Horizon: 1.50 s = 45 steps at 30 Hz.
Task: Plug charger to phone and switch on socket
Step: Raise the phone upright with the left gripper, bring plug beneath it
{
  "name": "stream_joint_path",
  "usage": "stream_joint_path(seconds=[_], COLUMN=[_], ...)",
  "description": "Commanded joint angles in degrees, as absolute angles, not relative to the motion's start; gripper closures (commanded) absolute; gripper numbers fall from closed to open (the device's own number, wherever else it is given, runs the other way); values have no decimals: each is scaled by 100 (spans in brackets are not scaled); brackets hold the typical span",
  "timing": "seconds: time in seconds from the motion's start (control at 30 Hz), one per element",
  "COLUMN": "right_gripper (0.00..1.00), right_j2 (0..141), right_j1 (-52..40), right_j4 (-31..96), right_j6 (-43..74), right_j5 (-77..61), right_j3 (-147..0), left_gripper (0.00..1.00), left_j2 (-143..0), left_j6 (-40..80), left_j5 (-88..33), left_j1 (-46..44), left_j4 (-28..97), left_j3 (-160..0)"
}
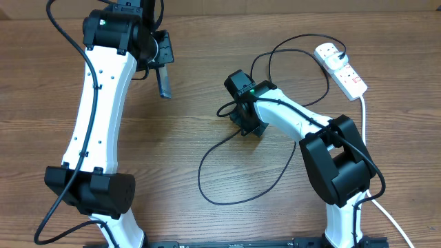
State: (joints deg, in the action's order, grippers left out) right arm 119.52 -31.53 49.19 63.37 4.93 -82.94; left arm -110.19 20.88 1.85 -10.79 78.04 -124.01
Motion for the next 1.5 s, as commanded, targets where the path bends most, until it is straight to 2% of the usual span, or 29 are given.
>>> stream_joint_path(seconds=[0.0, 0.23, 0.5, 0.7, 0.83, 0.93, 1.17, 1.47], right_gripper=[96, 96, 96, 96, 96, 96, 96, 96], right_j2=[12007, 11203, 9773, 9242, 9080, 9030, 8840, 8458], right_j1=[-3138, -3140, -3232, -3524, -3750, -3824, -3813, -3813], right_j4=[4923, 5271, 5596, 5577, 5310, 5098, 5022, 5194], right_j6=[5830, 4565, 3446, 2381, 2241, 2241, 2246, 2263], right_j5=[432, -364, -1516, -2593, -2943, -3061, -3385, -2963], right_j3=[-8538, -9441, -9537, -9537, -9537, -9539, -9601, -9797], left_gripper=[96, 96, 96, 96, 96, 96, 96, 96], left_j2=[-10940, -10938, -10938, -10938, -10938, -10938, -10938, -10940], left_j6=[2119, 1675, 1787, 1870, 1796, 1780, 1667, 1511], left_j5=[-174, -1940, -5430, -6742, -7537, -7955, -7946, -7909], left_j1=[-1092, -943, 38, 309, 274, 257, 261, 257], left_j4=[7756, 7343, 6318, 6064, 6058, 6060, 6117, 6357], left_j3=[-12453, -12455, -12457, -12455, -12455, -12455, -12455, -12455])
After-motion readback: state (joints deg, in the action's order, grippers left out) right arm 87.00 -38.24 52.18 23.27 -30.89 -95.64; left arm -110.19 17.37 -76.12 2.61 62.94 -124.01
